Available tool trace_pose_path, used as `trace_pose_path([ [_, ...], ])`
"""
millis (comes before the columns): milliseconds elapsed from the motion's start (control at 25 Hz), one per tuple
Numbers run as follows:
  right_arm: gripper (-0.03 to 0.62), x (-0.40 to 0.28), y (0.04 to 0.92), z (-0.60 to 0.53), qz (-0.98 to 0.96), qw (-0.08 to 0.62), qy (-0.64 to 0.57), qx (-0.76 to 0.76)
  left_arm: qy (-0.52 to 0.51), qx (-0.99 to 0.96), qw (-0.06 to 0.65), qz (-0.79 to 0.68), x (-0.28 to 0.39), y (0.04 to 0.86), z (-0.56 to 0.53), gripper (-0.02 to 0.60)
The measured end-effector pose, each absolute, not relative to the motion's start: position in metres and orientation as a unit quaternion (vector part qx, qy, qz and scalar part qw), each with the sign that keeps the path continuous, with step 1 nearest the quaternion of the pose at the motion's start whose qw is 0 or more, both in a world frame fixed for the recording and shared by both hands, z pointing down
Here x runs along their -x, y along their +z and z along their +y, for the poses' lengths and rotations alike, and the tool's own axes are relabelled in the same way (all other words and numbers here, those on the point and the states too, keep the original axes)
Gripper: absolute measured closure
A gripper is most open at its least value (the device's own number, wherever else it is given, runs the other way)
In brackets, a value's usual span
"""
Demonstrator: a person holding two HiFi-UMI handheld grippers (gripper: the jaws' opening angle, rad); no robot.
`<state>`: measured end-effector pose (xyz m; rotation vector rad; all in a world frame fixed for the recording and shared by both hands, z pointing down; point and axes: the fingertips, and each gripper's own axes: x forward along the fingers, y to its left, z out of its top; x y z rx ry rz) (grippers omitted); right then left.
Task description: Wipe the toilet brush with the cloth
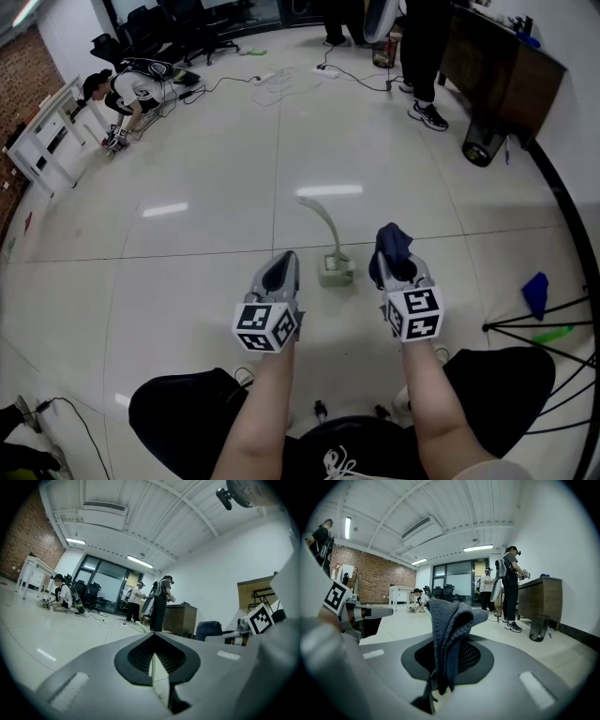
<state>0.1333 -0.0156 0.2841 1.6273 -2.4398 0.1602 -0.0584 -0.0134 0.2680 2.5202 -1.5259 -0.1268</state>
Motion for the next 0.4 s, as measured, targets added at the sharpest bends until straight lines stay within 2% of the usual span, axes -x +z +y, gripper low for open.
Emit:
trace_pose_path([
  [400, 0.533, -0.1325, 0.2902, -0.0148, -0.819, 0.101, 0.056, -0.562, -0.044, -0.859, 0.08, -0.504, 0.0552, 0.2624, -0.0113, 0.575],
])
